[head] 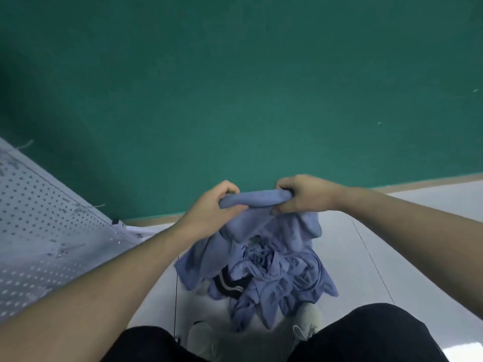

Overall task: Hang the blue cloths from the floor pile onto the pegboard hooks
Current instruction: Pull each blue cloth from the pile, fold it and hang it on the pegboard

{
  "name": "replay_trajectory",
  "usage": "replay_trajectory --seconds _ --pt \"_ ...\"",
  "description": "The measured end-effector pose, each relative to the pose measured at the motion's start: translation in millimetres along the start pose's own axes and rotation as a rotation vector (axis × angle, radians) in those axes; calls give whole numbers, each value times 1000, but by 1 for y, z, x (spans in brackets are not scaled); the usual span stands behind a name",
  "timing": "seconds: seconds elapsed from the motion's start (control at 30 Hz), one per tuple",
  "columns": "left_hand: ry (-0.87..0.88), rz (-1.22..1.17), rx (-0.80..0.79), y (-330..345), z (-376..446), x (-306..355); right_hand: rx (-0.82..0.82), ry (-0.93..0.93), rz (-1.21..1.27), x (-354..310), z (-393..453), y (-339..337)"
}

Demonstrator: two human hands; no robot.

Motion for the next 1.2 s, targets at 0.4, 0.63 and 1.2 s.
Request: replay_trajectory --seconds 0.4,0.63,1.2 --pt "114 269 154 -47 -77 83 171 50 -20 -23 -101 -107" --pt "48 455 315 -64 -106 103 186 -41 84 -58 -142 -149" --pt "169 -71 115 -35 -129 250 487 -270 -58 -187 -182 -216"
Point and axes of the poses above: each hand's wrist, its own z-axis towards the middle knuckle, its own y-axis out of the palm, x = y × z, the point moved 5 cm from there along z, towards the middle knuckle, and after that the axes turned 10 degrees about -z, right-handed, at the moved point
